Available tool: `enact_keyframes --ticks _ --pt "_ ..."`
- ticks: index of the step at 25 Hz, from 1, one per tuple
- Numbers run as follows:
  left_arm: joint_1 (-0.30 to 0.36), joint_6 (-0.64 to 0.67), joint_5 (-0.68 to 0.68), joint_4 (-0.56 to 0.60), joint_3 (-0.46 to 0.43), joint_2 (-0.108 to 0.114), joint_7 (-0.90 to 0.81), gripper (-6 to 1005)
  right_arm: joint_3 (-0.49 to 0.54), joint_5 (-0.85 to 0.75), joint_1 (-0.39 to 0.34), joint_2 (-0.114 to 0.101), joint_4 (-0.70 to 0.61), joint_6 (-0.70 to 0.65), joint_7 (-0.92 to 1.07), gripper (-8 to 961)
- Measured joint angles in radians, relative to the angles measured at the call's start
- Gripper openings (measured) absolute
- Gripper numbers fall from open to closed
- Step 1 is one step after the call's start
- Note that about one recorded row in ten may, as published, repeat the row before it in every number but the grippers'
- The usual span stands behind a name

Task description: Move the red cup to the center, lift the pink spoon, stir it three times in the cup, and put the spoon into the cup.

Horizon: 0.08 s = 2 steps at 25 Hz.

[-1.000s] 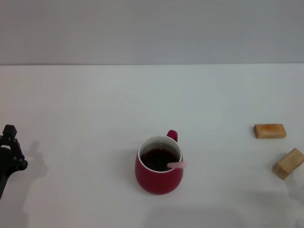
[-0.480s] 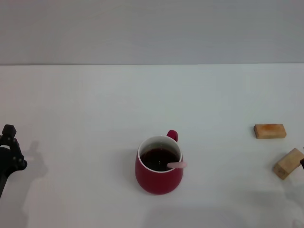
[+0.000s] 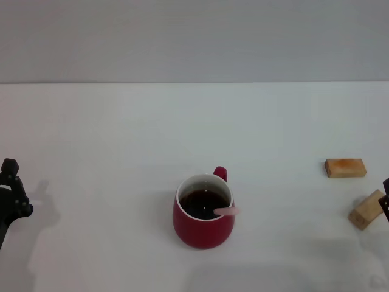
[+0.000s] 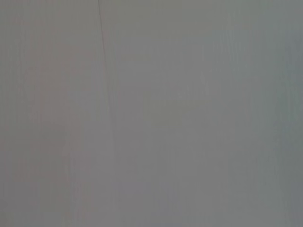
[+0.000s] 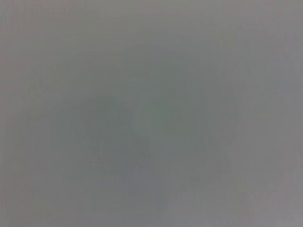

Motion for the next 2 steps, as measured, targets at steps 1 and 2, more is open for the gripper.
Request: enact_keyframes --ticks 1,2 --pt "0.0 0.0 0.0 0.0 0.0 0.0 0.0 -2 0.0 0.0 0.0 0.0 0.0 0.0 0.0 824" --pt "0.0 0.0 0.0 0.0 -0.001 0.0 0.0 -2 0.0 0.0 0.002 0.0 0.0 0.0 0.0 824"
